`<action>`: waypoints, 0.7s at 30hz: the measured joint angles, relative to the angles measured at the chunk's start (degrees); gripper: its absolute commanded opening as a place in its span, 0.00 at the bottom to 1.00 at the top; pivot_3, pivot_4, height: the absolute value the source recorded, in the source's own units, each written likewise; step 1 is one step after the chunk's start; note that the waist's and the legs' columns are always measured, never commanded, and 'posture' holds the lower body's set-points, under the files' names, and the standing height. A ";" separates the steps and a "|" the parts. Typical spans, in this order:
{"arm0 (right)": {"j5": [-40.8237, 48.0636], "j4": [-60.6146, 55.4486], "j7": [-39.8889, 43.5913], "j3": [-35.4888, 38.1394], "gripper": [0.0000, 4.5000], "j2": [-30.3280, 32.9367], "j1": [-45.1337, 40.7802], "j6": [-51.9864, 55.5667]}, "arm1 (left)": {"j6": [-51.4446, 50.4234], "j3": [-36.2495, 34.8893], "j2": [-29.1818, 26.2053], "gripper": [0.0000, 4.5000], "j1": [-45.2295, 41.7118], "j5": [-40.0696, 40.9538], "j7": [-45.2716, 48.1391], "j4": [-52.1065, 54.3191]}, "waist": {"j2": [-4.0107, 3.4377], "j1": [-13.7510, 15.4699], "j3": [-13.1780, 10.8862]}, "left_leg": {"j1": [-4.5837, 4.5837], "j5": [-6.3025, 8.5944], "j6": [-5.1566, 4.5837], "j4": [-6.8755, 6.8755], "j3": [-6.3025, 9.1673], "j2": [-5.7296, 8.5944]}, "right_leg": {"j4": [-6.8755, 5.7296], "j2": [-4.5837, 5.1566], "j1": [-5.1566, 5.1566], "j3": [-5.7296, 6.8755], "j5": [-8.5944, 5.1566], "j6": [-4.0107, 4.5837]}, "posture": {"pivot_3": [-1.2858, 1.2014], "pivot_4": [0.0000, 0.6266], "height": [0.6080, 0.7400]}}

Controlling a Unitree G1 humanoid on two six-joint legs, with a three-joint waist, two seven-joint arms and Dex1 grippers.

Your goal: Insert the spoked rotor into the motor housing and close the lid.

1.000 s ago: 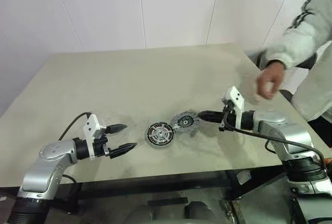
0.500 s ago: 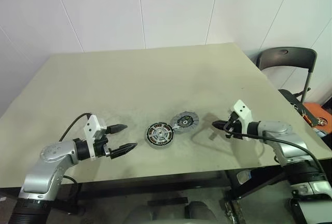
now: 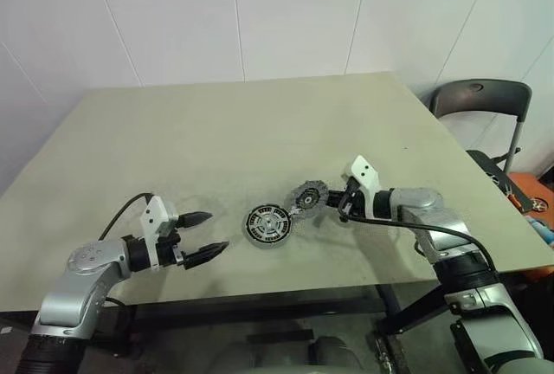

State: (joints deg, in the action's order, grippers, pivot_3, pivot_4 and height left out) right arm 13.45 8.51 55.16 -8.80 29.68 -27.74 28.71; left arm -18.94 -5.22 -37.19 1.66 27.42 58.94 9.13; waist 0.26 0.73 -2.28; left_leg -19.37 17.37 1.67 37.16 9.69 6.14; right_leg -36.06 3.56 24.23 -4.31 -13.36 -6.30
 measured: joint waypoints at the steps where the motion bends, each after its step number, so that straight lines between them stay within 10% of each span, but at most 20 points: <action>1: 0.69 -1.40 0.45 -0.02 0.00 -0.18 -0.10 1.04 | 0.11 -0.01 0.00 1.00 0.01 0.00 0.00 0.00 | 0.00 -0.02 0.00 | 0.00 0.00 0.00 0.00 0.00 0.00 | 0.00 0.00 0.00 0.00 0.00 0.00 | 0.52 0.00 1.00; 21: 0.05 -7.53 0.24 -9.93 0.00 -6.94 -0.72 2.71 | 0.86 -0.28 -0.15 1.00 0.48 -0.01 -0.06 -0.14 | 0.01 -0.05 0.01 | 0.02 0.00 0.00 0.01 -0.01 0.01 | -0.03 -0.01 0.01 0.00 0.00 0.00 | 0.52 0.00 1.00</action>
State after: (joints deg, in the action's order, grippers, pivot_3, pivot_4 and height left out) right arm 13.50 0.98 55.41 -18.74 22.74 -28.47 31.42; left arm -18.08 -5.50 -37.34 2.14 27.42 58.89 8.99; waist 0.27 0.68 -2.28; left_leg -19.35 17.37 1.67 37.17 9.68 6.15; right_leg -36.08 3.55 24.23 -4.31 -13.35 -6.30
